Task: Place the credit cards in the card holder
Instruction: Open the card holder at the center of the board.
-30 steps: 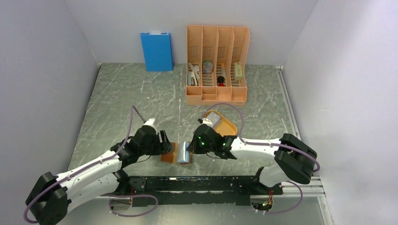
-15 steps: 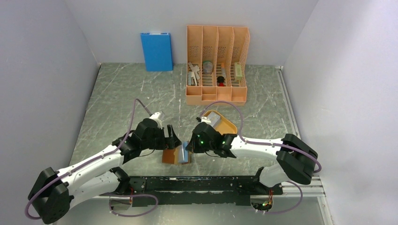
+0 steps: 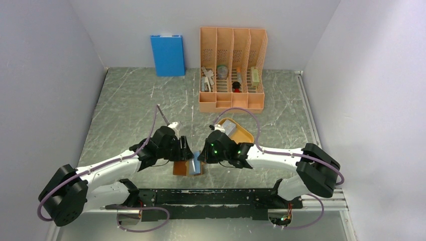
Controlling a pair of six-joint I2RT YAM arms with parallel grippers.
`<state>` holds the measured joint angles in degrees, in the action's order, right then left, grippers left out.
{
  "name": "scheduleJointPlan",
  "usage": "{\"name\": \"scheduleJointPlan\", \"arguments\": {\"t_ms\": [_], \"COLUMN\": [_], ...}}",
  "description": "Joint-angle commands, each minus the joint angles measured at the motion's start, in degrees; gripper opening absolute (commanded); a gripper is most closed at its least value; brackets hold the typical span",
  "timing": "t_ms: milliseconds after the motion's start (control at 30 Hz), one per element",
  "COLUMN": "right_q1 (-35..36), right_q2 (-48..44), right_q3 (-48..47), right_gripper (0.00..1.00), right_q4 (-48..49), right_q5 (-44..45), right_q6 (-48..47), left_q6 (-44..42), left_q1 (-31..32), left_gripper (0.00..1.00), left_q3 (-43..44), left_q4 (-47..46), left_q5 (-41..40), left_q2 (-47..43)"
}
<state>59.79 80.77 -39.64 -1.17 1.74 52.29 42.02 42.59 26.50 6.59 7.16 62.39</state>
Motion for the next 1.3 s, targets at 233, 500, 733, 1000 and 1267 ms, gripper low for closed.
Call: {"name": "scheduleJointPlan", "arguments": {"t_ms": [233,500,733,1000,1267], "right_q1": [0.1,0.1,0.1,0.1,0.1], "right_q2": [0.2,0.0,-0.5,-1.1,-0.6], "right_q3": [-0.2,1.3,1.1,1.1,0.8], "right_gripper": [0.00,0.00,0.00,0.00,0.00], "right_q4": [0.3,0.3,-1.7,-1.7,-1.3], "right_q5": [0.0,0.6,2.0,2.5,2.5], "right_q6": [0.1,0.7,0.4,0.2,0.1], "left_q6": [-3.4,-2.7,-1.8,-1.1,3.2], "left_q1": [0.4,0.4,0.4,0.4,0.7], "left_gripper": [0.09,0.05,0.64,0.72,0.56], "left_q3": [-0.5,-0.4,3.2,6.9,3.2], "left_q4": [2.9,6.4,10.0,10.7,-1.6], "left_q5": [-6.8,-13.2,-15.8,-11.4,1.8], "left_q2": [1.1,2.0,0.8,-7.9,-6.5]}}
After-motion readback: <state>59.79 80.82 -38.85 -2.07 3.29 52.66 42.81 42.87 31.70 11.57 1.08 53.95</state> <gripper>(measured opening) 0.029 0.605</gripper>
